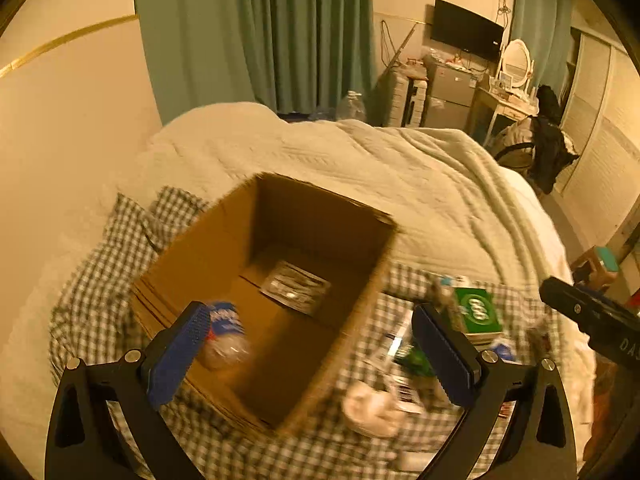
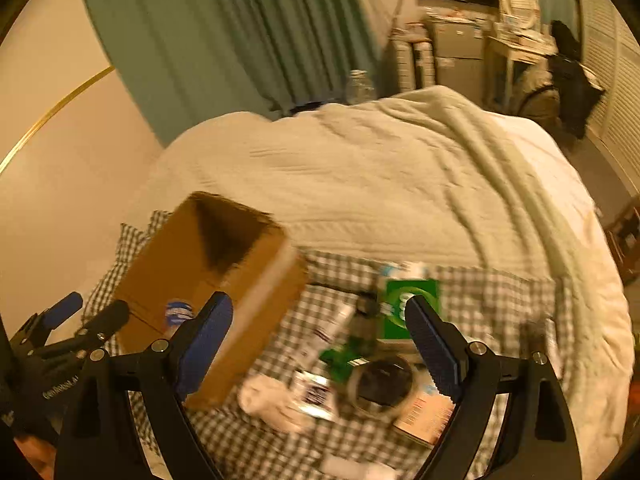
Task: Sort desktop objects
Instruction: 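Open both grippers to drop the bottle and blister pack into the box, then grasp the white cloth with the left gripper while the right grasps the tape roll, then carry the white cloth and tape roll over the cardboard box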
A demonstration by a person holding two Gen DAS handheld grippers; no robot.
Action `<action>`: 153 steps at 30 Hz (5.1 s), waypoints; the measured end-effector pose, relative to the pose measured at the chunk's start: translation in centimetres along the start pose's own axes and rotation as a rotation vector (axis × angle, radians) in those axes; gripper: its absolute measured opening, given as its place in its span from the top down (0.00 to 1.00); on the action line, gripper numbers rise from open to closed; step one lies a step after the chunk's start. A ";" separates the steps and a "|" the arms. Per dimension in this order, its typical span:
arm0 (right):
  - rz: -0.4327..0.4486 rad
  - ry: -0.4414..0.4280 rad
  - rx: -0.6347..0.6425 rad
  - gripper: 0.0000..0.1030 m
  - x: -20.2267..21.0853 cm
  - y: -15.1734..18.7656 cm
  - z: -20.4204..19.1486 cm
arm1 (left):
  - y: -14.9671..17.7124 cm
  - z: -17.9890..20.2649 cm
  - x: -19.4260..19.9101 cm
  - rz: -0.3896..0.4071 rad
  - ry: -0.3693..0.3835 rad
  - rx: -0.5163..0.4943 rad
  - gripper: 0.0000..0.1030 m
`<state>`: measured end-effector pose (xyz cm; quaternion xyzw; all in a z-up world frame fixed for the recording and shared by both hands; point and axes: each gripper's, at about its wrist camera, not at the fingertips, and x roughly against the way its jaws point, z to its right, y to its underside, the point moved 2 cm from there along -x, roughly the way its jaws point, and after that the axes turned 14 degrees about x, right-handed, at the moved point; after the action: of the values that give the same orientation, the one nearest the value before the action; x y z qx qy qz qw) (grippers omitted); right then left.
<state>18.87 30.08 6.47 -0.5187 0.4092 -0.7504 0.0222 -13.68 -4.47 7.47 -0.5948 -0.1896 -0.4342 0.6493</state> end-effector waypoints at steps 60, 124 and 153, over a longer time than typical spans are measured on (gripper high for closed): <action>-0.073 -0.075 0.233 0.18 -11.7 11.4 2.5 | 19.4 1.8 -14.2 -0.089 0.119 -0.221 0.07; -0.073 0.035 0.338 0.49 -7.8 13.3 2.3 | 17.1 1.3 -9.9 -0.066 0.188 -0.165 0.77; 0.226 -0.269 0.349 0.49 -1.3 -1.5 -11.5 | 2.4 -6.4 -3.5 0.126 0.077 0.069 0.77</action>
<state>10.86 38.47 4.93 -0.5531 0.3225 -0.7265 0.2495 -15.43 -9.50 1.93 -0.5658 -0.1415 -0.4081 0.7023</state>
